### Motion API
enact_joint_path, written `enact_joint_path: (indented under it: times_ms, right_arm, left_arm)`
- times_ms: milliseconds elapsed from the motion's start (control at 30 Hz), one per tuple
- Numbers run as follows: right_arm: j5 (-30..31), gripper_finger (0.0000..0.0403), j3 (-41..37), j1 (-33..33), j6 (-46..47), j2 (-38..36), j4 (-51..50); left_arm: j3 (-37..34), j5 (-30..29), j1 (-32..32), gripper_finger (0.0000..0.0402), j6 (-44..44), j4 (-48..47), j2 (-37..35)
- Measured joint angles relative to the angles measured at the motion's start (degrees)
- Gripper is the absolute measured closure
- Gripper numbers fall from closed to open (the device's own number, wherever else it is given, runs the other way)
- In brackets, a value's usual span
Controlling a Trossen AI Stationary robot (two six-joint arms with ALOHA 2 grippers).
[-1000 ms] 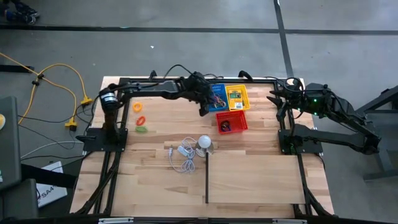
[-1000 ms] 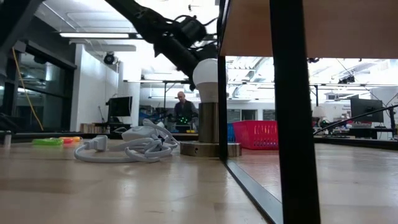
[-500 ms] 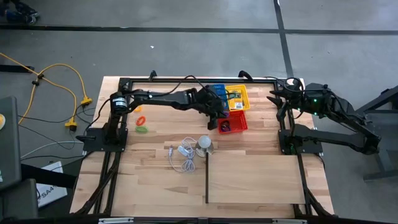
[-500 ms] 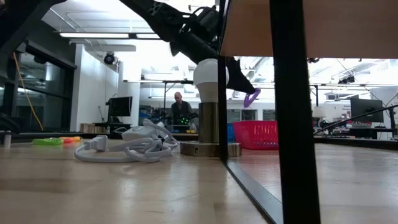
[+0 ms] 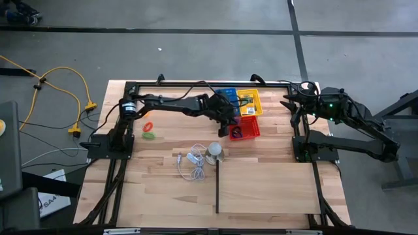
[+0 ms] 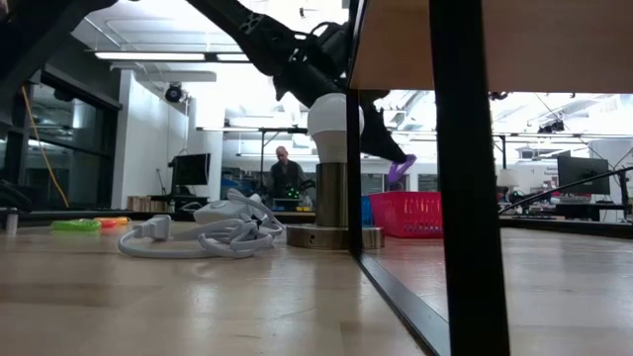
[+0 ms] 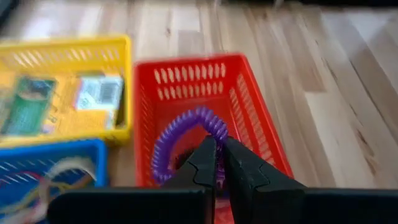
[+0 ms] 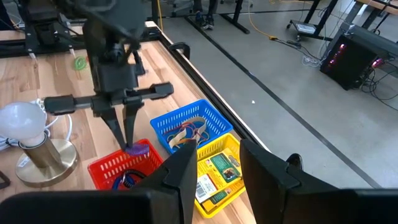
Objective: Pick & Place Office Desk Supplies
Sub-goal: Put the purple coil keychain into the red bin
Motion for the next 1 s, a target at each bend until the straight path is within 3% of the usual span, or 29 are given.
enact_joint_path:
  times_ms: [633, 1000]
  right_arm:
    - [0.00, 0.0293, 0.00, 0.00, 0.00, -0.02, -0.01]
    - [-0.01, 0.0293, 0.00, 0.00, 0.00, -0.02, -0.01]
  left_arm:
    - [-0.03, 3.23, 0.31, 0.0389, -0.96, 0.44, 2.50]
    - [-0.03, 3.19, 0.31, 0.0320, -0.07, 0.52, 2.50]
